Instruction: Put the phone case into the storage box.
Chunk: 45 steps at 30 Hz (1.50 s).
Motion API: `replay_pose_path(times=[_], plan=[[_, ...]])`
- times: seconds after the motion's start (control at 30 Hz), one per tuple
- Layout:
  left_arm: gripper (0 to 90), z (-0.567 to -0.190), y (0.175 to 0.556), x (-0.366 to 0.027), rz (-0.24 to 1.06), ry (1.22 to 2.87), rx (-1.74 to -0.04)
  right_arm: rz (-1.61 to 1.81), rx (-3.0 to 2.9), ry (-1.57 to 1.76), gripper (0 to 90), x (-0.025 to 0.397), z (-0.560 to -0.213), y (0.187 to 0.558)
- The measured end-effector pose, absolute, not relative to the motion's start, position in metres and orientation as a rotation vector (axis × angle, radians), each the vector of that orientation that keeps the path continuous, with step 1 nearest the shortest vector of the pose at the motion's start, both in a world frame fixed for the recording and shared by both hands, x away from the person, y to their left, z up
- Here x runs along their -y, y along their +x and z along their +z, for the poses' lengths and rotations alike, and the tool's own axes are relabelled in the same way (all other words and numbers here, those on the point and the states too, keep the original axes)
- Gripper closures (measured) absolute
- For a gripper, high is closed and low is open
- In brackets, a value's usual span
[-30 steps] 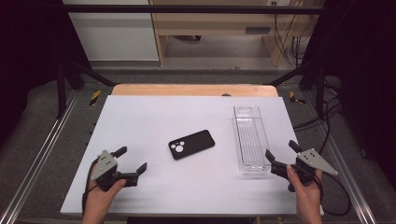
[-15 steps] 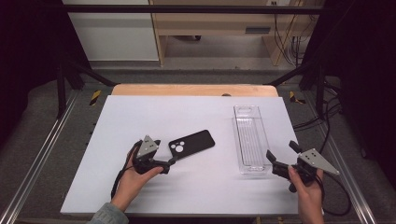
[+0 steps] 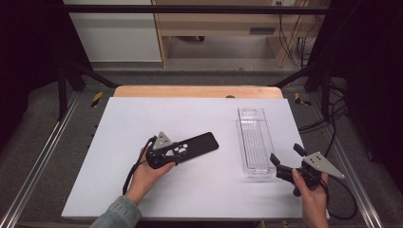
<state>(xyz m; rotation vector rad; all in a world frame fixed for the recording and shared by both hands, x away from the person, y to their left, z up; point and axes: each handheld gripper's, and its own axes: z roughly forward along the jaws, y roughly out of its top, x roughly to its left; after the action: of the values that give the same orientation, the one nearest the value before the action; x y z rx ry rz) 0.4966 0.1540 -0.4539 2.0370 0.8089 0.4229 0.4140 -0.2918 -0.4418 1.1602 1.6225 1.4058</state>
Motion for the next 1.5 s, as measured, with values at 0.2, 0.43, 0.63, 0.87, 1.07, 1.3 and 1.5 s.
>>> replay_pose_path(times=[0.2, 0.43, 0.63, 0.87, 1.07, 1.3, 1.5], plan=[[81.6, -0.460, 0.503, -0.151, 0.368, 2.065, -0.842, 1.412, -1.623, 1.155, 5.0, 0.291, -0.442, 0.414], [89.9, -0.466, 0.507, -0.145, 0.357, 2.143, -0.874, 1.410, -1.634, 1.146, 5.0, 0.288, -0.441, 0.414], [90.0, -0.472, 0.509, -0.143, 0.349, 2.185, -0.902, 1.403, -1.643, 1.138, 5.0, 0.287, -0.442, 0.414], [90.0, -0.471, 0.507, -0.143, 0.288, 2.202, -0.926, 1.407, -1.640, 1.140, 5.0, 0.288, -0.442, 0.413], [90.0, -0.472, 0.497, -0.154, 0.225, 2.187, -0.949, 1.405, -1.647, 1.135, 5.0, 0.286, -0.442, 0.414], [90.0, -0.470, 0.480, -0.166, 0.220, 2.220, -0.934, 1.399, -1.653, 1.131, 4.9, 0.285, -0.441, 0.413], [90.0, -0.470, 0.464, -0.179, 0.211, 2.218, -0.933, 1.387, -1.666, 1.116, 5.0, 0.283, -0.441, 0.412]])
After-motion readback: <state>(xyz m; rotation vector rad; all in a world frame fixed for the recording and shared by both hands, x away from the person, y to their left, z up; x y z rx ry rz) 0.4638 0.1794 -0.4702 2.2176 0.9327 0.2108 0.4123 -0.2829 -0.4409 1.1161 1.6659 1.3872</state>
